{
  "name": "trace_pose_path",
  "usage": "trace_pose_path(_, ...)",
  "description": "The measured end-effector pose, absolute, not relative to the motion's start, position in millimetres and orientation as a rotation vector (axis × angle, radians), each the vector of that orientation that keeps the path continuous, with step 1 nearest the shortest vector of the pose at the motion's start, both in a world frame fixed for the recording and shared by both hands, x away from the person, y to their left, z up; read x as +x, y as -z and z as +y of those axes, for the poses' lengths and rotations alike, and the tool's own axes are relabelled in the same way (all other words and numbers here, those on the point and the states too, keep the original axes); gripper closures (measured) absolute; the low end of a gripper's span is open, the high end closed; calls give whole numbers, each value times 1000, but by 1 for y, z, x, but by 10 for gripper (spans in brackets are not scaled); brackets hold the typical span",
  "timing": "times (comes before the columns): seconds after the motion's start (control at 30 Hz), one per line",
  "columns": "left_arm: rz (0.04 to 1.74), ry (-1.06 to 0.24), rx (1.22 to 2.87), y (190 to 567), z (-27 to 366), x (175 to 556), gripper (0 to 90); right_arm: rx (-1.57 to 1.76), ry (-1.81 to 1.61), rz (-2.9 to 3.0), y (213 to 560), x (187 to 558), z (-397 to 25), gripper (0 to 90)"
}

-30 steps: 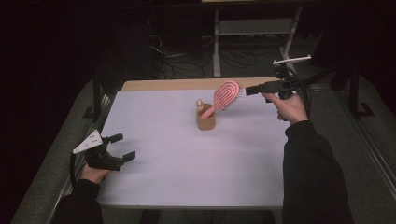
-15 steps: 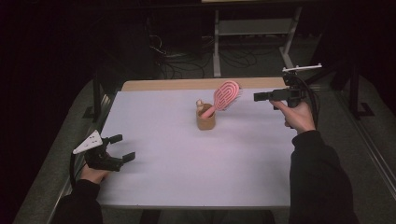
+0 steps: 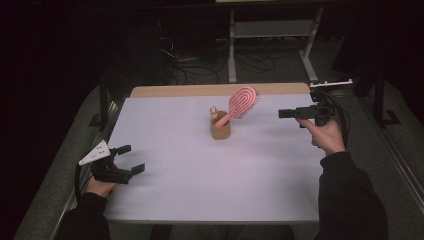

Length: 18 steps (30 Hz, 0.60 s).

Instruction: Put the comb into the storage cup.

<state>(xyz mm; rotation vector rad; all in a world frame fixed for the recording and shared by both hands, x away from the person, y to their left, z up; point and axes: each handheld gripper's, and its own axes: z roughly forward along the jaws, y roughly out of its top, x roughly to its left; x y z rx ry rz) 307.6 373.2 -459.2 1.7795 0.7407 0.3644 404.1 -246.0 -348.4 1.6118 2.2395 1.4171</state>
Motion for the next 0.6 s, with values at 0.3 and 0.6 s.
trace_pose_path(0.3,743,-365,1780,460,374,307,0,1609,-1424,2233,358,391,-256,0)
trace_pose_path(0.6,740,-361,1792,461,372,307,0,1588,-1415,2231,366,378,-262,0)
